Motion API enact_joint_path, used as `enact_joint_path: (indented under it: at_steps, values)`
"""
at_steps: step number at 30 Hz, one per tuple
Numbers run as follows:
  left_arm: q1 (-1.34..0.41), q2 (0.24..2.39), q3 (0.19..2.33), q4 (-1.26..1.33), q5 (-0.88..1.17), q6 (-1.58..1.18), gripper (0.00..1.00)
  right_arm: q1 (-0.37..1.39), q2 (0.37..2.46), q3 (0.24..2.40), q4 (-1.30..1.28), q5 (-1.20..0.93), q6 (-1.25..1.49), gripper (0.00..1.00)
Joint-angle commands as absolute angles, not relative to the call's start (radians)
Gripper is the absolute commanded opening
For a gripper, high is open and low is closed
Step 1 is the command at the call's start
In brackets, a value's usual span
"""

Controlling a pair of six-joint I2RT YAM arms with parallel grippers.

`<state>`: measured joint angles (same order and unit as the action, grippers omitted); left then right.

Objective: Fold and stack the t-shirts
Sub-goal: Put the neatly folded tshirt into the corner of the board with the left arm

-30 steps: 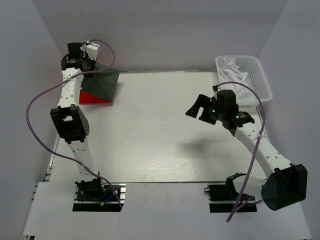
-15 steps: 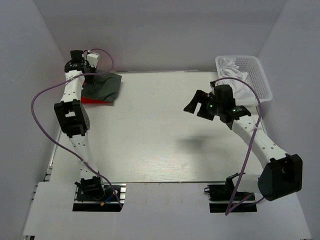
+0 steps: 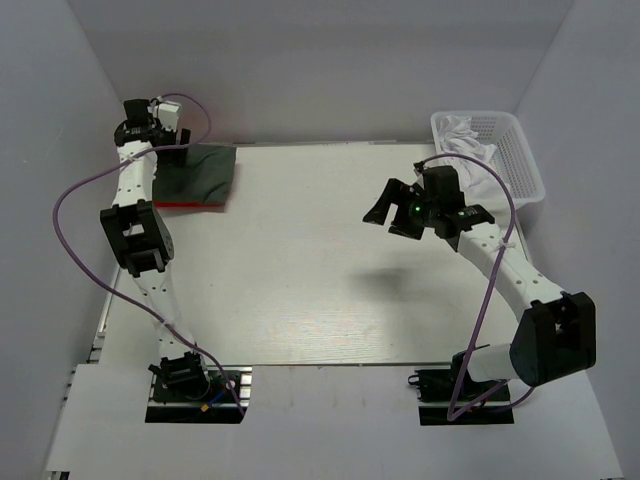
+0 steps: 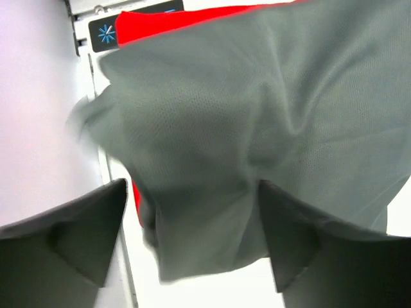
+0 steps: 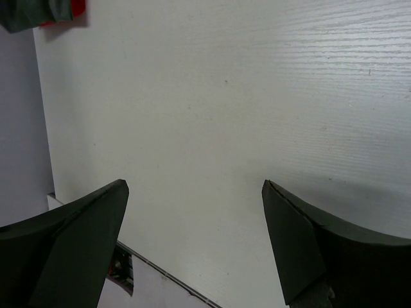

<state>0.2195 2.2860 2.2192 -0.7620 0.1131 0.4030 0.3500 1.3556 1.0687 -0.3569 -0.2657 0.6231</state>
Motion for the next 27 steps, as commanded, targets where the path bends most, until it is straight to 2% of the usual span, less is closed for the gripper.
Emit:
enact_joint_path:
  at_steps: [1,13,16,20,27]
  values:
    - [0.225,2.279,2.258,-0.729,0.091,0.387,1.0,0.345,1.365,1.121,-0.336,-0.287,0.632,0.9]
    - [0.204,2.226,2.244,-0.699,0.063,0.263,1.0,0.345,1.333,1.097,-0.321,-0.295,0.617,0.9]
    - [0.204,2.188,2.198,-0.713,0.171,0.183,1.0,0.345,1.322,1.088,-0.311,-0.293,0.614,0.9]
    - [0.169,2.064,2.067,-0.701,0.369,0.008,1.0,0.344,1.296,1.074,-0.325,-0.269,0.585,0.9]
    - [-0.093,1.763,1.697,-0.54,0.327,-0.169,1.0,0.344,1.206,0.977,-0.321,-0.239,0.564,0.9]
